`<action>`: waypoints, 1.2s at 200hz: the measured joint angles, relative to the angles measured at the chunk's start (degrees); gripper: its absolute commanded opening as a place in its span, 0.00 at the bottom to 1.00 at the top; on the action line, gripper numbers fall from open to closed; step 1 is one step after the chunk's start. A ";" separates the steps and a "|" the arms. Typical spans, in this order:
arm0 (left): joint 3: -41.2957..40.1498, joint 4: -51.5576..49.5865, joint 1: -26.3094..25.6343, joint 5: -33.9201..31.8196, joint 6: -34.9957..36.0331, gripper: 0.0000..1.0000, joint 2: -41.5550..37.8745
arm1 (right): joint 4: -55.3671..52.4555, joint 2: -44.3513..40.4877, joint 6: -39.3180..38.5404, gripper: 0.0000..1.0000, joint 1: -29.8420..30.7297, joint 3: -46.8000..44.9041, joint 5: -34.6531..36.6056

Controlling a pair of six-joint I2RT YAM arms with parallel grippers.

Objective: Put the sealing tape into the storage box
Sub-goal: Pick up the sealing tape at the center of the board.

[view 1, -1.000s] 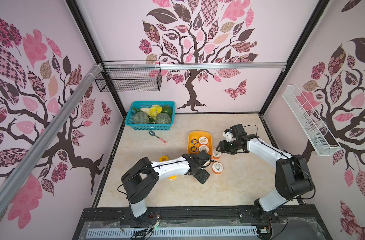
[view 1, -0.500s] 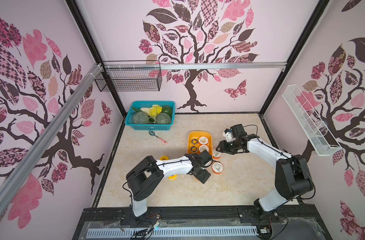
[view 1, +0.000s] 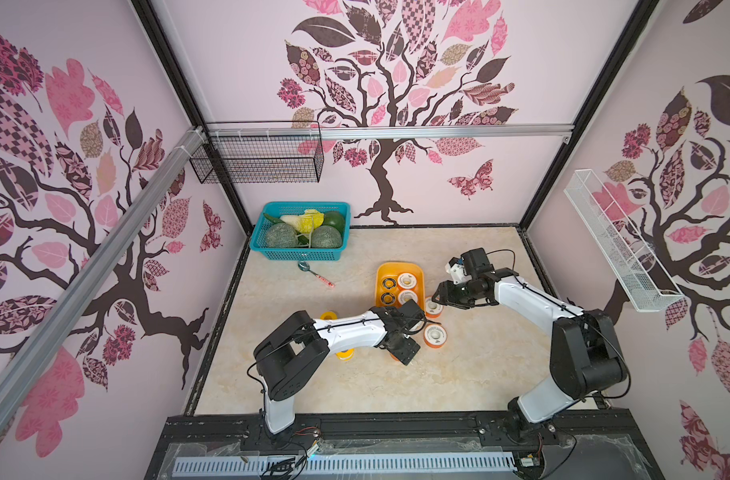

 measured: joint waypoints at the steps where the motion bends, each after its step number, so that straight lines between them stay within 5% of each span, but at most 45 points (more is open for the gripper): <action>1: 0.00 0.00 0.00 0.00 0.00 0.81 0.00 | 0.00 0.00 0.00 0.57 0.00 0.00 0.00; 117: 0.15 -1.05 0.00 -0.94 -0.02 0.71 0.37 | 0.00 0.00 0.00 0.57 0.00 0.00 -0.15; 179: 1.31 -3.74 0.00 -1.55 0.00 0.71 -6.03 | -0.04 1.14 -0.07 0.56 0.00 0.00 -1.64; 240: 5.51 -6.67 1.07 -1.77 0.20 0.71 -10.27 | -0.04 3.34 -0.39 0.45 0.02 0.28 -6.10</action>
